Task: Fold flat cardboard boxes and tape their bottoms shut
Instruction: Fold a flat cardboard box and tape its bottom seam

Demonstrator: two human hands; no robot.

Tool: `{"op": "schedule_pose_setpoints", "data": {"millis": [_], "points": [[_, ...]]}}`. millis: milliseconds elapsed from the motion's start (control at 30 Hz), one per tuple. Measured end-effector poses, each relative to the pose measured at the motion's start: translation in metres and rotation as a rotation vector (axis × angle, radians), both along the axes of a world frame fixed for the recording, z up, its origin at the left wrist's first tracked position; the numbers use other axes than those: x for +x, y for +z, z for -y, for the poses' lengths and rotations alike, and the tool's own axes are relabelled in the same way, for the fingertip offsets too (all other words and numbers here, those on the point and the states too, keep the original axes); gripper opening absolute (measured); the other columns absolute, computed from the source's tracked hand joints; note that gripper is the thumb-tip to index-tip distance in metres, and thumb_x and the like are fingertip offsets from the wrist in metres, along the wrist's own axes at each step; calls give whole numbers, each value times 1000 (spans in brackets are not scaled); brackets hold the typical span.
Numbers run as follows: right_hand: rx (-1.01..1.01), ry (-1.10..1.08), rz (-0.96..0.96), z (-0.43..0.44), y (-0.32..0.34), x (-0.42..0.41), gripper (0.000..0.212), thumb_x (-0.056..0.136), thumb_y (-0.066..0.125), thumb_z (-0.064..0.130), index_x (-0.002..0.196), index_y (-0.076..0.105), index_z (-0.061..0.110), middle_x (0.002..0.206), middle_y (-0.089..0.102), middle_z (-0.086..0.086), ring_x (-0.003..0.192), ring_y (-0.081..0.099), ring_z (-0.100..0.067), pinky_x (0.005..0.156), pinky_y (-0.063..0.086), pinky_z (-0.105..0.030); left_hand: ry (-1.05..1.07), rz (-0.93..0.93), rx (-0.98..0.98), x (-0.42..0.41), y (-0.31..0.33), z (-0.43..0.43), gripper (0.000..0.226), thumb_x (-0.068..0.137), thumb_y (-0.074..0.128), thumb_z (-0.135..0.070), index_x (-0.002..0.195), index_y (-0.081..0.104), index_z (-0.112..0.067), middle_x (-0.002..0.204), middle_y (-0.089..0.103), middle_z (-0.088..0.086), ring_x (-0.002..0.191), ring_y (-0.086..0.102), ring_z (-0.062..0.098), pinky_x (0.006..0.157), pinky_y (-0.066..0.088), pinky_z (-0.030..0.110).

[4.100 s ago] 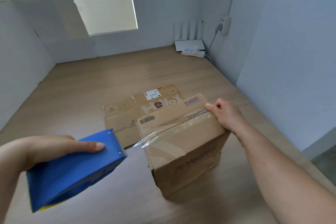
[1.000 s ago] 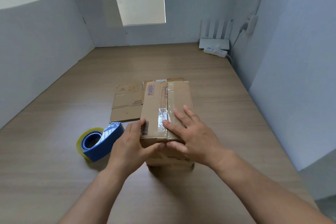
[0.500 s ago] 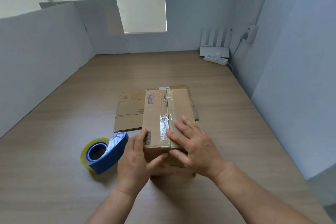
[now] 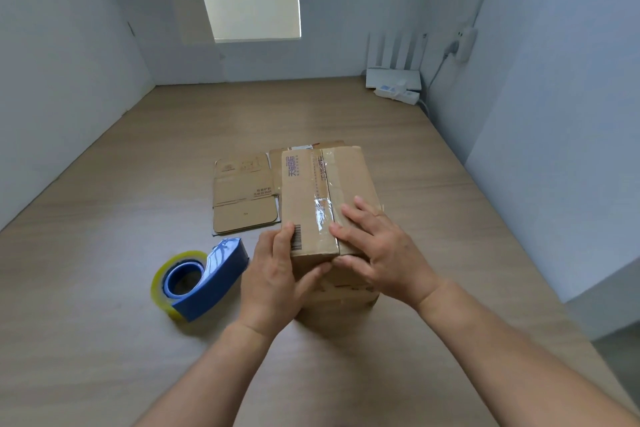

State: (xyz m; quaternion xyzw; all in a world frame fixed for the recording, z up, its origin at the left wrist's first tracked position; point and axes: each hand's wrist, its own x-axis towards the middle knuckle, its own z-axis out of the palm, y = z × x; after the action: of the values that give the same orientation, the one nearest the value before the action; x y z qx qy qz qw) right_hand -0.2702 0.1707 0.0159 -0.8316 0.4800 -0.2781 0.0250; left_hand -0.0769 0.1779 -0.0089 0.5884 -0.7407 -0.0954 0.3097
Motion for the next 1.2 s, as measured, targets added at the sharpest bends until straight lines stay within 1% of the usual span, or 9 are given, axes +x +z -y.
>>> {"op": "schedule_pose_setpoints", "data": {"millis": [233,433,533,633,733,800,900,1067,1200], "points": [[116,-16,-10,-2,5,-3,47,81,70,31,123,64,11,138,50,-18,137,35,-39,104,38,-56,-53,-32,-3,6,-7,2,74,76,75,-40,135,47,-6,122,53,13,106,57,31,73,54,41],[229,-29,-99,2,13,-10,65,82,64,52,140,44,32,153,32,0,146,15,-17,117,18,-42,-110,-111,113,25,-1,7,101,66,47,-80,148,20,-28,131,37,-16,109,47,3,84,52,30],[249,-33,-106,1,17,-8,70,82,48,65,145,30,39,153,32,4,145,16,-14,118,13,-39,-45,-214,75,40,-2,14,84,77,40,-72,146,26,-28,133,39,-13,108,50,8,83,51,32],[241,-43,-91,3,20,-5,63,84,41,65,140,43,37,151,35,3,144,21,-14,117,13,-38,285,-139,102,62,-16,28,62,91,46,-51,138,43,-12,134,49,9,118,50,26,93,46,42],[214,-34,-87,5,20,-6,55,85,48,58,132,56,30,146,43,-1,141,28,-17,116,20,-41,486,137,385,86,-35,40,56,92,52,-45,130,47,-4,128,52,17,117,49,32,94,43,42],[196,-30,-88,5,20,-6,51,85,55,54,129,59,28,143,46,-2,140,31,-18,115,22,-42,505,299,552,95,-49,43,61,90,51,-53,127,46,-5,124,54,15,112,53,30,88,48,39],[214,-53,-78,6,21,-5,48,84,54,55,125,61,30,141,47,1,138,33,-16,115,14,-42,525,387,623,101,-65,49,65,86,53,-60,125,47,-8,116,60,9,102,59,25,80,53,35],[229,-99,-26,11,29,-3,44,85,46,54,112,69,28,128,55,2,127,45,-17,113,13,-41,580,419,720,109,-71,62,64,78,58,-67,114,54,-15,105,65,2,93,62,19,80,51,28],[174,-78,-32,15,35,1,36,87,52,46,97,74,19,115,62,-4,116,54,-23,104,25,-35,504,366,768,119,-69,73,43,79,60,-61,99,56,-23,91,64,-3,85,61,17,78,47,28]]}}
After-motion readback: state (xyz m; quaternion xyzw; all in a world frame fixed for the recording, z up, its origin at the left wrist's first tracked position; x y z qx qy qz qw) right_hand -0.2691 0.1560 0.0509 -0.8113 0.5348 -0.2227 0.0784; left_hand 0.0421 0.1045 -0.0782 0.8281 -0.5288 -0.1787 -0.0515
